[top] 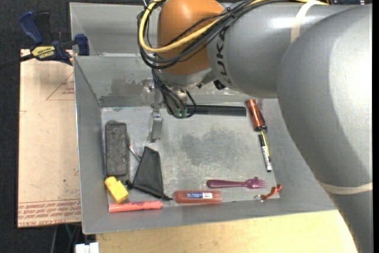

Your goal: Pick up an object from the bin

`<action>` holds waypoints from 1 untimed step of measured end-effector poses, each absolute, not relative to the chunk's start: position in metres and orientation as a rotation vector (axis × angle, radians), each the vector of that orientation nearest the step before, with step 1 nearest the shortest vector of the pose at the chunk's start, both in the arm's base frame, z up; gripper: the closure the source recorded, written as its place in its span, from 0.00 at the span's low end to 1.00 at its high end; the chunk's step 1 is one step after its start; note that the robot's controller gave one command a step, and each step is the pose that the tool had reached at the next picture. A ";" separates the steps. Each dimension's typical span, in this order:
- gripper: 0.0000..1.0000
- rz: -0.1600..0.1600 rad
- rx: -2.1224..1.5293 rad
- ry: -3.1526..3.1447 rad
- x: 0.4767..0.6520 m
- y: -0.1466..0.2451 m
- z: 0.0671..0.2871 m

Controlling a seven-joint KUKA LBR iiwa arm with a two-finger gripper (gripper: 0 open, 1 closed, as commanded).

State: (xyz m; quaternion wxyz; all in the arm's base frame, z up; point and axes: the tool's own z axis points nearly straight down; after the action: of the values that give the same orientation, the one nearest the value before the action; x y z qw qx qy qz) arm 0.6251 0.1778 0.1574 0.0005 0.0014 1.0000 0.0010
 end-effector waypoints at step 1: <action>0.00 0.003 0.004 3.141 0.625 0.178 0.157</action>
Offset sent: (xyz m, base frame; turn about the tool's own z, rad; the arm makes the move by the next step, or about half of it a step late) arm -0.0283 -0.0126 -0.0737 0.0227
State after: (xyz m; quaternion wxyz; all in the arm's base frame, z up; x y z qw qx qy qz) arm 0.6251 0.1778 0.1574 0.0005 0.0014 1.0000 0.0010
